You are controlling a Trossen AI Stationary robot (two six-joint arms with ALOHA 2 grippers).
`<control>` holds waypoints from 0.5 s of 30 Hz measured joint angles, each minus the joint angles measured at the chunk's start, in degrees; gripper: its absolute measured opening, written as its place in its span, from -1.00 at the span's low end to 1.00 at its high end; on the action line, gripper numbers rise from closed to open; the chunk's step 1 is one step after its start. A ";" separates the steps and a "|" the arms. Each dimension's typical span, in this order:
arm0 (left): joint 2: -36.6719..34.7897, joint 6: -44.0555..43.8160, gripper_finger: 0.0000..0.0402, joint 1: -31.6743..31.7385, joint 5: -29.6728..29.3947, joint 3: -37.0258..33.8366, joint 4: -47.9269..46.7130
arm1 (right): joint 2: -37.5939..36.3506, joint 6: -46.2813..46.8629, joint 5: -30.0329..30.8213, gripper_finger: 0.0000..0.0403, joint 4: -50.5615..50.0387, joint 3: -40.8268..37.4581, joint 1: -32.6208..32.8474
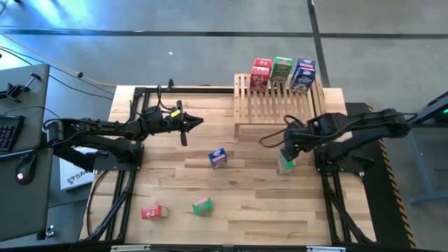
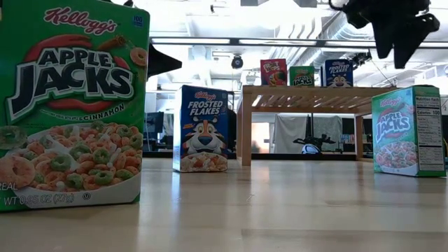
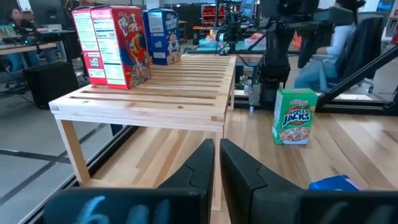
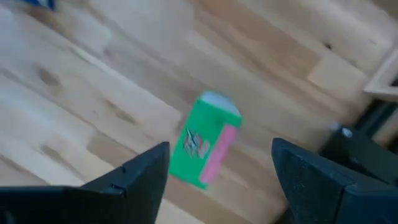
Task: Stack cereal on shelf
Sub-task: Put the right green cereal box on the shelf aligned with other green cereal box
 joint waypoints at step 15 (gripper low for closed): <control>0.00 -0.40 -0.92 0.07 -0.30 0.00 0.10 | 9.65 7.41 -7.39 0.64 -1.80 3.96 1.83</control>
